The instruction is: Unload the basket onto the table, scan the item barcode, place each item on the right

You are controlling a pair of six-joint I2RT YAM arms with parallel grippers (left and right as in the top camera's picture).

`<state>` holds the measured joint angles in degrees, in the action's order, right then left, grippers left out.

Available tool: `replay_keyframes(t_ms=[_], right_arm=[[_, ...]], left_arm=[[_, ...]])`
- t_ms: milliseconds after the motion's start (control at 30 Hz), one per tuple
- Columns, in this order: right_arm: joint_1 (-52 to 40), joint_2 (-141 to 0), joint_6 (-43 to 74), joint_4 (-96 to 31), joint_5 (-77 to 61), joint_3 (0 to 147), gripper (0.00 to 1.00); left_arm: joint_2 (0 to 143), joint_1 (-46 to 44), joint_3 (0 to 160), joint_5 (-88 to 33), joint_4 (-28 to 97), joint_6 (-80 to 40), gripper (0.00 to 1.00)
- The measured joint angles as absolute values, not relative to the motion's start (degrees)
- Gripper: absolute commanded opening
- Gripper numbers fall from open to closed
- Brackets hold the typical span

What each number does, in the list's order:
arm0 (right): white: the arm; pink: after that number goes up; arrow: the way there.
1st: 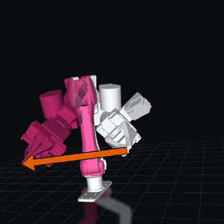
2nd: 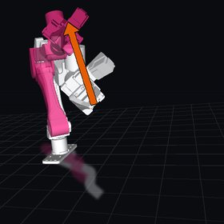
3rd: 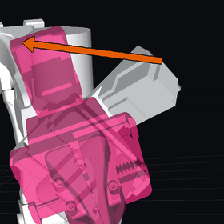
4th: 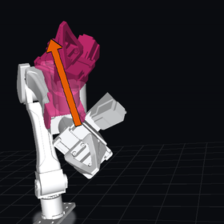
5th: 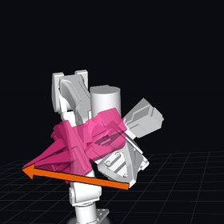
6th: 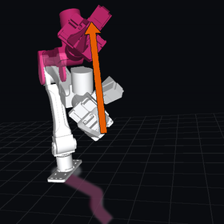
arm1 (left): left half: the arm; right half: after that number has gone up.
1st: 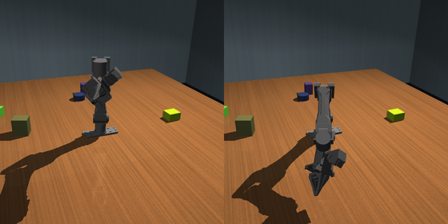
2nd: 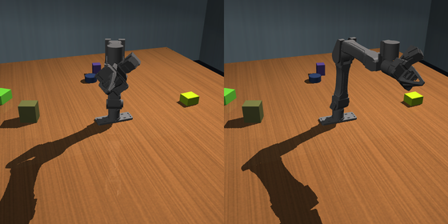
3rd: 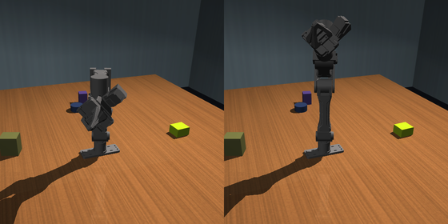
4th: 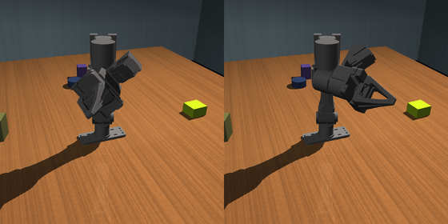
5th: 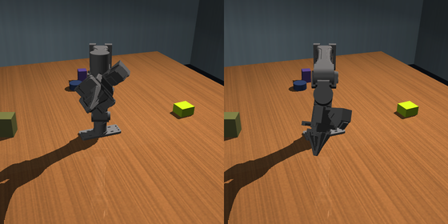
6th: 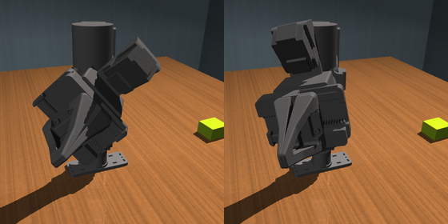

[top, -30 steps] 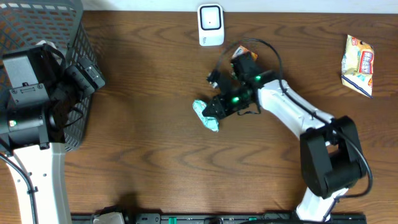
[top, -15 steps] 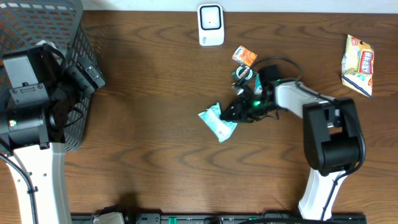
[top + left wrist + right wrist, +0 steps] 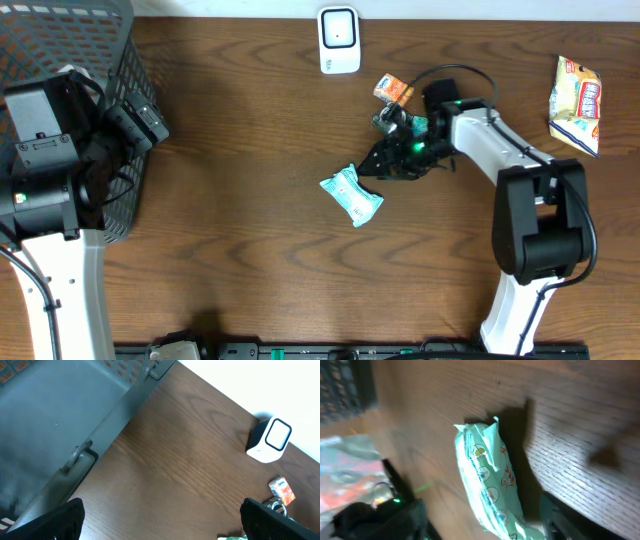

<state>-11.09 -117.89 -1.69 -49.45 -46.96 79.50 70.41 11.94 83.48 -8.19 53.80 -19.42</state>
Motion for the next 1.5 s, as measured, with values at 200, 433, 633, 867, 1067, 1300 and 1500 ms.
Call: replay_keyframes(t_ms=[200, 433, 633, 867, 1067, 1300, 1500], right_arm=[[-14.6, -117.9, -2.4, -48.8, -40.4, 79.4, 0.78], [-16.8, -117.9, -2.0, -44.3, -38.3, 76.4, 0.67], [-17.0, -117.5, -1.2, -38.7, -41.0, 72.5, 0.3], [-17.1, -117.5, -0.5, -38.1, -42.7, 71.5, 0.01], [-16.9, -117.5, 0.0, -35.8, -48.2, 71.5, 0.01], [-11.8, -112.8, 0.9, -29.3, -63.6, 71.4, 0.01], [-7.2, -103.0, 3.8, -24.7, -67.5, 71.4, 0.01]], left_arm=[[70.4, 11.9, 83.5, -8.2, 53.8, -19.4, 0.98], [70.4, 11.9, 83.5, -8.2, 53.8, -19.4, 0.98], [70.4, 11.9, 83.5, -8.2, 53.8, -19.4, 0.98], [70.4, 11.9, 83.5, -8.2, 53.8, -19.4, 0.98], [70.4, 12.0, 83.5, -8.2, 53.8, -19.4, 0.98], [70.4, 11.9, 83.5, -8.2, 53.8, -19.4, 0.98], [70.4, 12.0, 83.5, -8.2, 53.8, -19.4, 0.98]])
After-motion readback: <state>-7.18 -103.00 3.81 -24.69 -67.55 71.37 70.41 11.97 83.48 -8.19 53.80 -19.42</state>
